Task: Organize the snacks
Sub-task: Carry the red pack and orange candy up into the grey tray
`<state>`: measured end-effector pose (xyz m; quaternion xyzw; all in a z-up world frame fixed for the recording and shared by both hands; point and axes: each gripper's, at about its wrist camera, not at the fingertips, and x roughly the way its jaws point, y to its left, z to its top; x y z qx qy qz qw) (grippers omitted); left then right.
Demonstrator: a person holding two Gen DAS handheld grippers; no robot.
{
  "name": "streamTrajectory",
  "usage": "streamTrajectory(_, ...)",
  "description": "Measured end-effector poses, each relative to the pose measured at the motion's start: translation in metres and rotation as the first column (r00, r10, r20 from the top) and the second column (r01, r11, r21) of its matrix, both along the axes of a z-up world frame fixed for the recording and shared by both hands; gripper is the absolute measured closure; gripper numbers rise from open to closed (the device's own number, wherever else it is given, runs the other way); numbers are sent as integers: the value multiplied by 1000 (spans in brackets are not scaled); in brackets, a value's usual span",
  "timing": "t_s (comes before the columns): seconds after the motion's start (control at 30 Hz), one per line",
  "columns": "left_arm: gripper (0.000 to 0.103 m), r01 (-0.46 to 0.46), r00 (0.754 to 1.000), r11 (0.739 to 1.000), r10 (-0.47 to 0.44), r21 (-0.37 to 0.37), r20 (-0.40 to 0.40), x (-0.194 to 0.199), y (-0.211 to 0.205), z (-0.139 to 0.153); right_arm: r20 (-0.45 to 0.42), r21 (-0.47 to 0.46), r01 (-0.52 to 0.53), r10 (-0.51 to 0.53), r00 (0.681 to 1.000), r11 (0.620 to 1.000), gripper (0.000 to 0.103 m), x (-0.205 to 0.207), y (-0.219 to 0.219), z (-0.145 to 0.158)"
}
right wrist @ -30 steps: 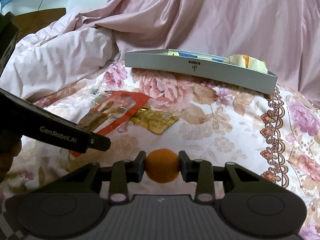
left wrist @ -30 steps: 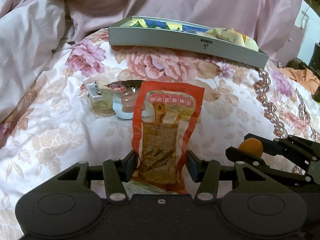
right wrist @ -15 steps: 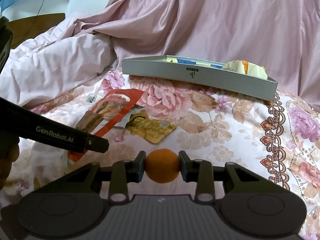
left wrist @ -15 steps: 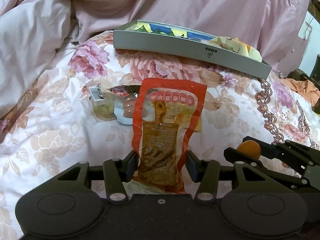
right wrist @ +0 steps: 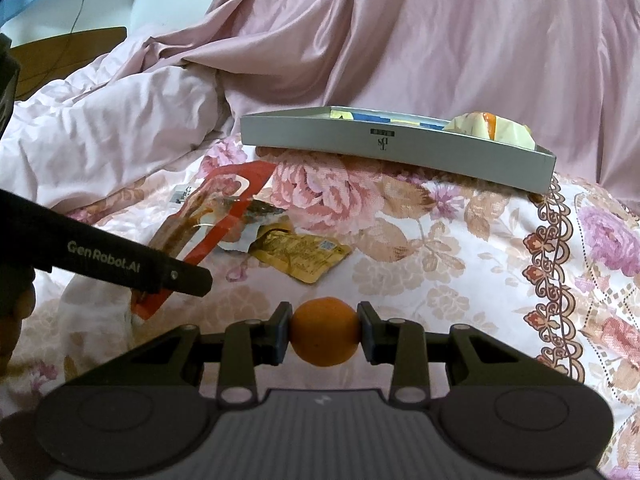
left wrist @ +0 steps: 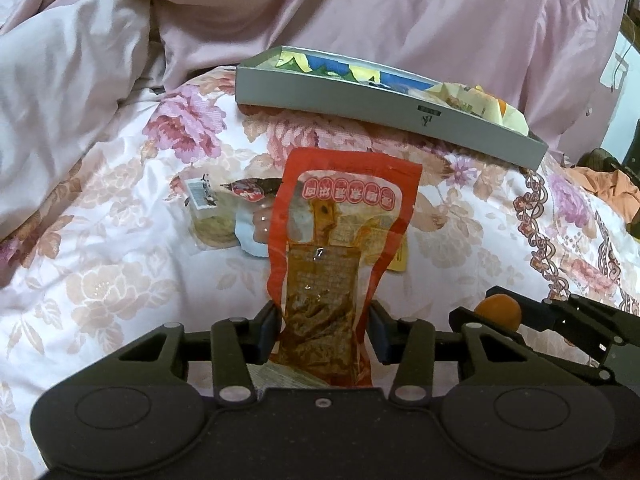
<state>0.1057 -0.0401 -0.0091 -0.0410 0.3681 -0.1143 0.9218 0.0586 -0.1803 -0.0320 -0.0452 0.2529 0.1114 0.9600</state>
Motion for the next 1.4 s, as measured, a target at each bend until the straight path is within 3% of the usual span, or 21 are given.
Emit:
streamTrajectory(0.33,55,-12,999,999,14,-45,30,10,2,19,31,6,1,-1,1000,1000,64,4,-3,7)
streamTrajectory(0.73,55,-59,992,995,68,-85,106,52,1,60,107,53,-7,1,994,999,64,29,-9,35)
streamTrajectory(0.87,55,-91,989,991,102,-103,111,71,4,68,113,99,-6,-5,994,995,64,47,-13,48)
streamTrajectory(1.13,55,-106,981,989,121,-101,154,111,2,87,187,65,-55,42,981,996,64,91,-9,73)
streamTrajectory(1.4,55,-113,969,982,143,-152,200,157,-3,109,255,54,-73,57,965,996,64,138,-10,91)
